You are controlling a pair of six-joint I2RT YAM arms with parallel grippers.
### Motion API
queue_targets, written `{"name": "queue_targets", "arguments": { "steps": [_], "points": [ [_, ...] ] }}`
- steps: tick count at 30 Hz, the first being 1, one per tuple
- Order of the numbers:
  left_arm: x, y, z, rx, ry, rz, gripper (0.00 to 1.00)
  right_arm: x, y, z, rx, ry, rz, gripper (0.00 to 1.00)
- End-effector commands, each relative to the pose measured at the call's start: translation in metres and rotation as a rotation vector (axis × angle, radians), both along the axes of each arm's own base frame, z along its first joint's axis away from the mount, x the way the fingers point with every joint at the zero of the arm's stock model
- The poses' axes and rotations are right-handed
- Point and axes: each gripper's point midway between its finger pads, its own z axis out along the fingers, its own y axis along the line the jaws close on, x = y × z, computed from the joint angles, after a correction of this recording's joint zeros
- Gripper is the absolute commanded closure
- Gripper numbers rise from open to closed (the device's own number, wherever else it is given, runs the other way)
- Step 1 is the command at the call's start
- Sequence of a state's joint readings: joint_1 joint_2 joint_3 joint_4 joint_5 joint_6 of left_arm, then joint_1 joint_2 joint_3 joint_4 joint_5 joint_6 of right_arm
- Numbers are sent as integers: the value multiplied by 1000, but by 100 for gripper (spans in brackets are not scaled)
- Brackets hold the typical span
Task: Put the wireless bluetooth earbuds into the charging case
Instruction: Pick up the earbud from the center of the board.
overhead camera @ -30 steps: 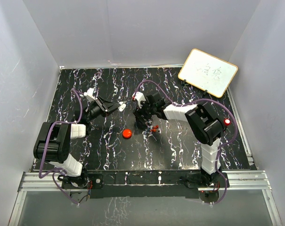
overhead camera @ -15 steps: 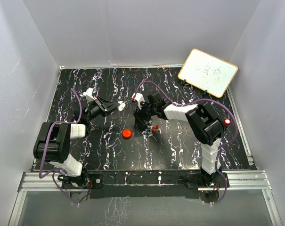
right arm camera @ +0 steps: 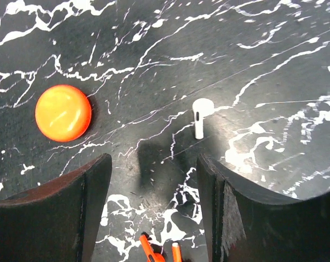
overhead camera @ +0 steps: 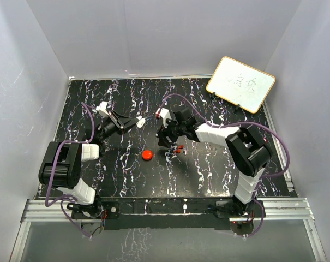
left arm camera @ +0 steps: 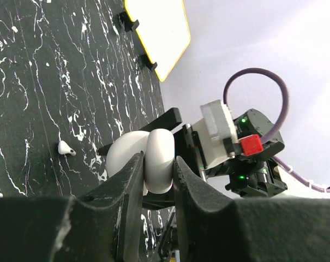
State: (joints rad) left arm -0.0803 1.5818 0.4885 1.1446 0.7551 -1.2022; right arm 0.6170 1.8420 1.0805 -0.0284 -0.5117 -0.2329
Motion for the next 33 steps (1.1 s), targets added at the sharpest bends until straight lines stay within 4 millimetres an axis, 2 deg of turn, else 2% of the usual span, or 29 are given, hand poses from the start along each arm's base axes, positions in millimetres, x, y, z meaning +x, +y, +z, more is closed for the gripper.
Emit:
{"name": "queue_targets", "arguments": {
  "steps": [1,9,19,23,33],
  "points": [
    [-4,0,12,-12,-50,-16,100,35,1,49,66,-151,-137,39],
    [-5,0,10,-15,-42,-18,100,47,8,35,22,-122,-112,37],
    [-4,2,9,-21,-30,-15,100,50,6,26,-16,-113,-130,47],
    [-3,2,15,-36,-54,-18,100,50,5,19,-31,-105,-134,51],
    [-3,1,15,-39,-54,-21,100,48,10,6,-40,-78,-131,55]
  ]
}}
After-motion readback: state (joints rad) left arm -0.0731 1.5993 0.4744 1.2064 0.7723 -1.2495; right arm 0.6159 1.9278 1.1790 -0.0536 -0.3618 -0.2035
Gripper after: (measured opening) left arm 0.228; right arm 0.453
